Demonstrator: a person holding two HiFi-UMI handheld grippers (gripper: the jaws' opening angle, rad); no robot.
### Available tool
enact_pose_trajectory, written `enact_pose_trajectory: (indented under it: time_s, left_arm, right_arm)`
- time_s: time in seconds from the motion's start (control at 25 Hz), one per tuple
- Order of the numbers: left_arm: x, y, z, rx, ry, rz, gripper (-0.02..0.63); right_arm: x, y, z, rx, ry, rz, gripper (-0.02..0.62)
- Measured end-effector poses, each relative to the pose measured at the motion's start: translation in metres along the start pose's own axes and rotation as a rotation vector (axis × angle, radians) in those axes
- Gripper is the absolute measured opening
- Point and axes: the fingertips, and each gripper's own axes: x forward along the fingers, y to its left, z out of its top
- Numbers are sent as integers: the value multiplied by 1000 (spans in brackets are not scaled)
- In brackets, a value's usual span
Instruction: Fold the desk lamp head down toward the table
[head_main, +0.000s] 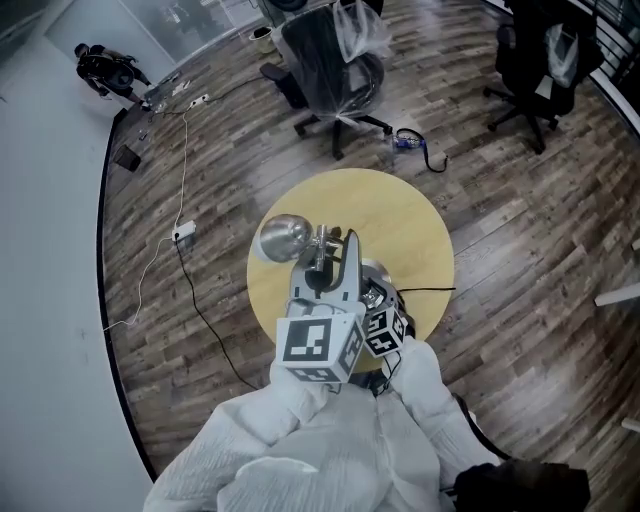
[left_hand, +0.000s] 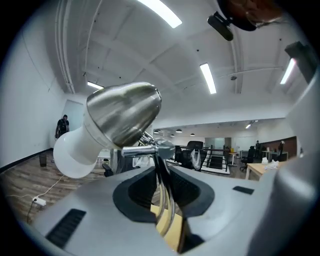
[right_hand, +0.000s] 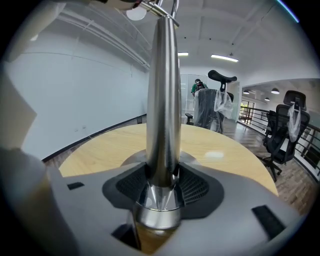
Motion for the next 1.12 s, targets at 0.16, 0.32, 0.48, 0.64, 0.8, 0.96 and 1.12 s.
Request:
enact_pose_trajectory:
  time_s: [0.16, 0.32, 0.48, 0.64, 0.8, 0.96, 1.12]
  left_arm:
    - [-3, 10, -1, -52, 13, -9, 64]
    - [-5, 20, 1, -134, -1, -9, 63]
    - [-11, 51, -7, -298, -7, 18, 63]
    - [-15, 75, -13, -411, -21, 11, 71]
    - [-18, 84, -14, -453, -12, 14, 72]
    - [-23, 99, -25, -507, -8, 28, 75]
    - [-24, 114, -41, -566, -46, 21, 91]
  right_arm:
    - [1, 3, 6, 0, -22, 33, 195]
    - [1, 2, 2, 0, -17, 39, 195]
    - [2, 2, 0, 0, -12, 39, 195]
    - [4, 3, 2, 0, -9, 34, 195]
    - [7, 4, 3, 0, -7, 30, 195]
    - [8, 7, 1, -1, -3, 29, 195]
    - [8, 8, 2, -3, -6, 22, 195]
